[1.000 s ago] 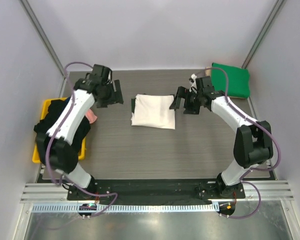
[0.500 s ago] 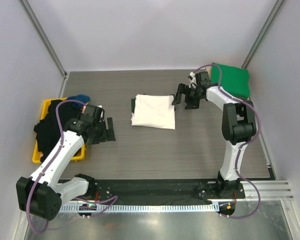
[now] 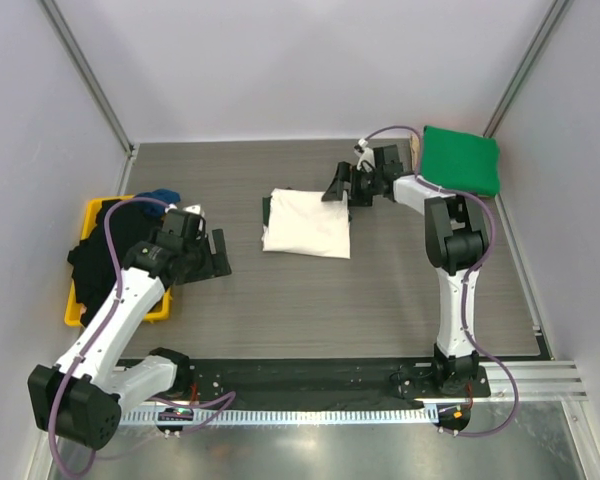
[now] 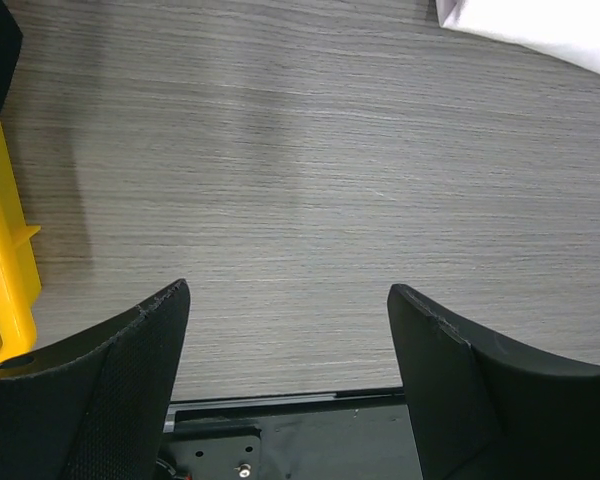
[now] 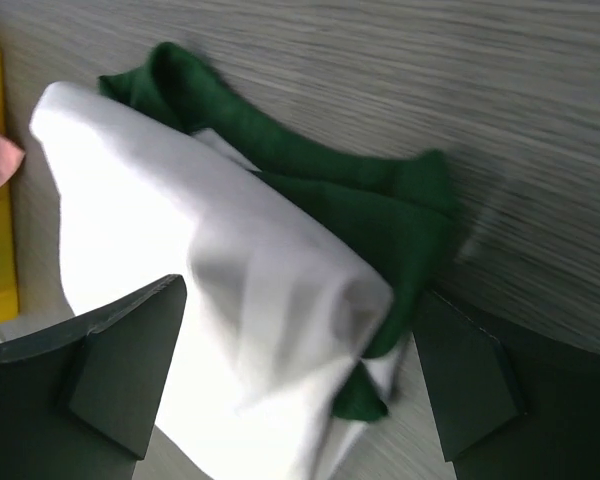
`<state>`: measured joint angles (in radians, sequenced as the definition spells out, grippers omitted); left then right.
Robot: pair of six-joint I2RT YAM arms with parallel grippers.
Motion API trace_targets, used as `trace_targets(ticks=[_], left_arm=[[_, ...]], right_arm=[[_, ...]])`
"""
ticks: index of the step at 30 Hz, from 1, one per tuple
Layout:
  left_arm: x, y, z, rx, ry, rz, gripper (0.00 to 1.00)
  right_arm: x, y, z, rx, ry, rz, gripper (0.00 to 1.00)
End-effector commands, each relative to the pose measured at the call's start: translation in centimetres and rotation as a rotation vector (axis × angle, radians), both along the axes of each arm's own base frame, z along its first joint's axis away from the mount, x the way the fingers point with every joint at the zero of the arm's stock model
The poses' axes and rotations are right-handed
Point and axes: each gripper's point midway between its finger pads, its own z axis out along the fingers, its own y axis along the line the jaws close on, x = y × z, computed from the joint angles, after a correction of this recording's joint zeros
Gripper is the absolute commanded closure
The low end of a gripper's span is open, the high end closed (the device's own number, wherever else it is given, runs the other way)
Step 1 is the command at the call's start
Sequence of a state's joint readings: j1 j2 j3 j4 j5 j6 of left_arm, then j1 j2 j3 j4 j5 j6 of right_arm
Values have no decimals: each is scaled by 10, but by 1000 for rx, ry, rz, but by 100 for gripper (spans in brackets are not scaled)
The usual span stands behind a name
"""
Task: Fold and stack the t-shirts
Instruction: Neatly place the folded tshirt to the corner
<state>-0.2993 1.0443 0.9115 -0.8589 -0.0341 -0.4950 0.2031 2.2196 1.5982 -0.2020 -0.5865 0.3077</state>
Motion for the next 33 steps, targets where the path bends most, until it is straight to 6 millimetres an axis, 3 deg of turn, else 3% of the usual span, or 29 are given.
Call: trace_targets(ticks=[1,3,6,7,9,11,14,15,17,18,19,20,22,33], left_arm=[[12,-1,9,-6,-60,13,19],[12,0,9,-3,-58,15,19],[12,-1,9,-4,-56,14,19],[12,0,9,-2,-56,15,19],[12,0,9,-3,-59,15,19],[12,0,10,-4,-61,15,19],[11,-2,13,-14,-66,9,19],[11,-2,16,-16,-70,7,20],[3,-2,22,-22,-55,-9,20],[3,-3,29,-28,-72,-12,20],[2,-4,34,-36,-85,-21,19],[3,-4,41,-43,-123,-27,19],[2,-4,34,-49,-147,-36,19],[2,-9,41,-87,-187,-39,20]], right_arm=[[-50,28,-71,-1,173,70,1],[-63,34,-77,42,206,86,5],[-72,38,-78,93,217,87,24],[-70,40,-77,107,203,88,40],[-72,43,-72,144,208,84,60],[-68,48,-59,186,177,93,93],[-66,50,-40,209,144,106,99],[-63,50,-26,210,107,118,99],[-64,39,-16,159,106,108,99],[-55,30,4,124,37,118,99],[-61,20,4,83,71,109,99],[-51,10,12,36,41,82,99],[-48,-16,30,-18,17,53,99],[-13,-126,107,-398,-168,-90,99]])
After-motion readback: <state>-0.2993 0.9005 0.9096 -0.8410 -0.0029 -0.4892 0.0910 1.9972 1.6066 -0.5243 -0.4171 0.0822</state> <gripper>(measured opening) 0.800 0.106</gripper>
